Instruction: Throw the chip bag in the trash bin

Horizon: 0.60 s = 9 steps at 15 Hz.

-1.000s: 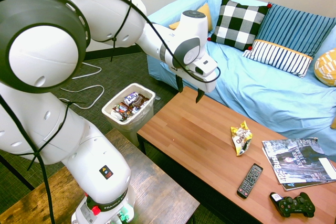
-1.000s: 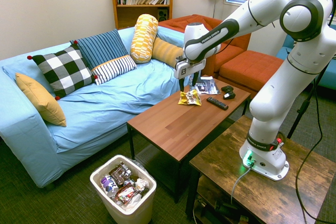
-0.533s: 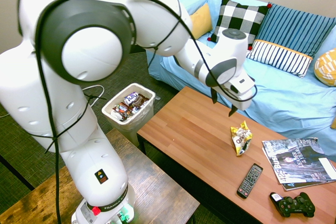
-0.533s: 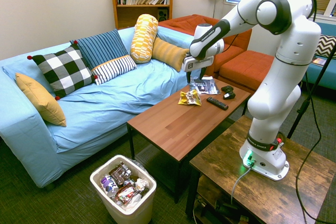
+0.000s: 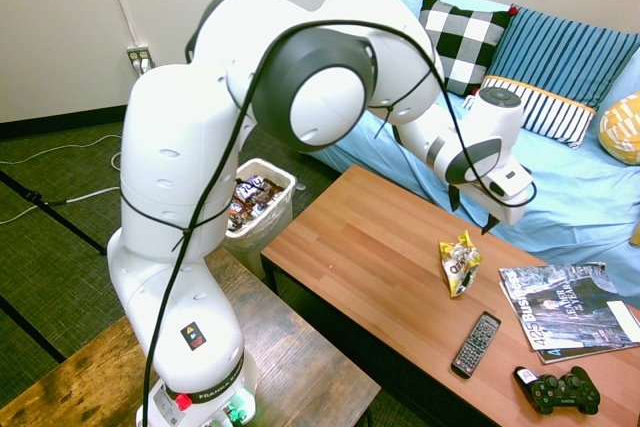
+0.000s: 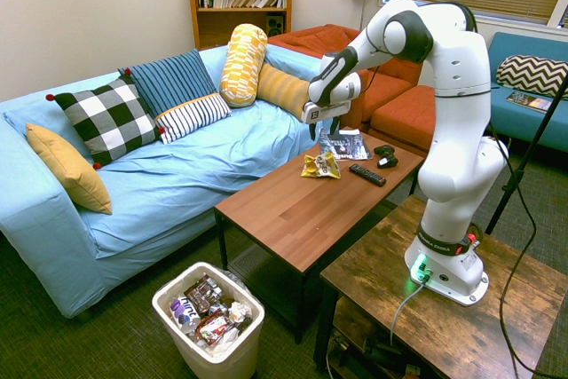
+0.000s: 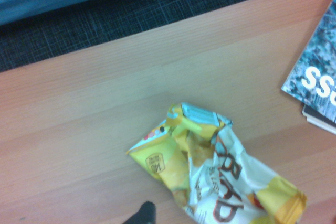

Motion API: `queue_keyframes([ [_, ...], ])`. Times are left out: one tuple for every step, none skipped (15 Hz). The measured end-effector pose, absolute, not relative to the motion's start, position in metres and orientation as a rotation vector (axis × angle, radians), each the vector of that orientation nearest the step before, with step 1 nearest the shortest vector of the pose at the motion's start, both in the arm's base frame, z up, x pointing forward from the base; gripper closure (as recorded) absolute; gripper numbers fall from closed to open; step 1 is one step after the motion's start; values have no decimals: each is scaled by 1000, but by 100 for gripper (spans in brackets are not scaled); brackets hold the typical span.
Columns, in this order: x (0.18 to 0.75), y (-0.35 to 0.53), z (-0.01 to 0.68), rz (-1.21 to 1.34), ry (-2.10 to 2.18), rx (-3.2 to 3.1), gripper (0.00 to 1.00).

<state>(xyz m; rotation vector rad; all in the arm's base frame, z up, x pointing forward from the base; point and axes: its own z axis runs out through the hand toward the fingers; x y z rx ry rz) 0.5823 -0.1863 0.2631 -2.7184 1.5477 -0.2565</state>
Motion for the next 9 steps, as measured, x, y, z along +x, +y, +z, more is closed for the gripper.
queue_keyframes([
  [592, -192, 250, -249, 1535, -2726, 0],
  [600, -196, 237, -239, 1514, -2736, 0],
  [607, -199, 225, -231, 1492, -2748, 0],
  [612, -201, 213, -220, 1475, -2759, 0],
  [616, -203, 202, -212, 1457, -2765, 0],
  [619, -205, 193, -203, 1435, -2771, 0],
  [621, -209, 184, -193, 1413, -2776, 0],
  [622, -213, 176, -183, 1395, -2780, 0],
  [622, -217, 169, -172, 1384, -2781, 0],
])
